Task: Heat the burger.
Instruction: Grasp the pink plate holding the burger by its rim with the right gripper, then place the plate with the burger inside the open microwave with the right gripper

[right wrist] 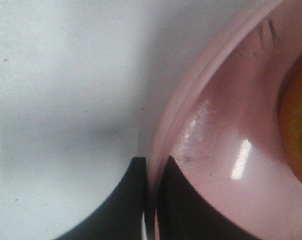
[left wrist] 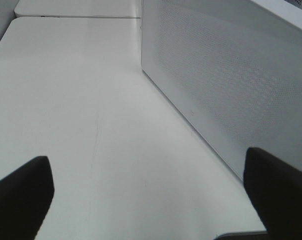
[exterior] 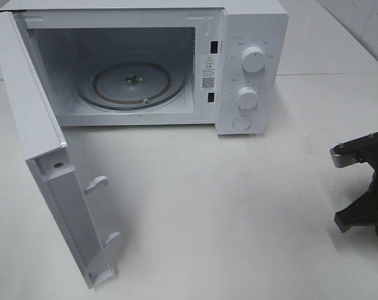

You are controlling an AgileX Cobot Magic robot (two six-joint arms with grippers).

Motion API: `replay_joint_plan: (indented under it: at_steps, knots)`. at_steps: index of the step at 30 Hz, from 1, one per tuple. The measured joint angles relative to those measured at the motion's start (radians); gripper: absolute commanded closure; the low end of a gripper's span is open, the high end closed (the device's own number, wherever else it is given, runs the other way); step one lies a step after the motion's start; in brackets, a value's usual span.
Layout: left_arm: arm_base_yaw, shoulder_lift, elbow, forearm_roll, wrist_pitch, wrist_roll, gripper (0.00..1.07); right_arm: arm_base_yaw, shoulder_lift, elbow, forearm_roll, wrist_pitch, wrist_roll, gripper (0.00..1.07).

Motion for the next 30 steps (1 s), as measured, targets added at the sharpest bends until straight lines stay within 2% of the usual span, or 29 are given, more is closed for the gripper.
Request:
replay_joint_plan:
  at_steps: [6,30]
  knots:
    - [0.0,0.0,0.0,0.0,0.0,0.0,0.09,0.006,-0.029,0.0,-0.046,0.033,0.05,1.07]
    - [0.0,0.0,0.0,0.0,0.0,0.0,0.09,0.215,-0.183,0.001,-0.159,0.239,0.174,1.07]
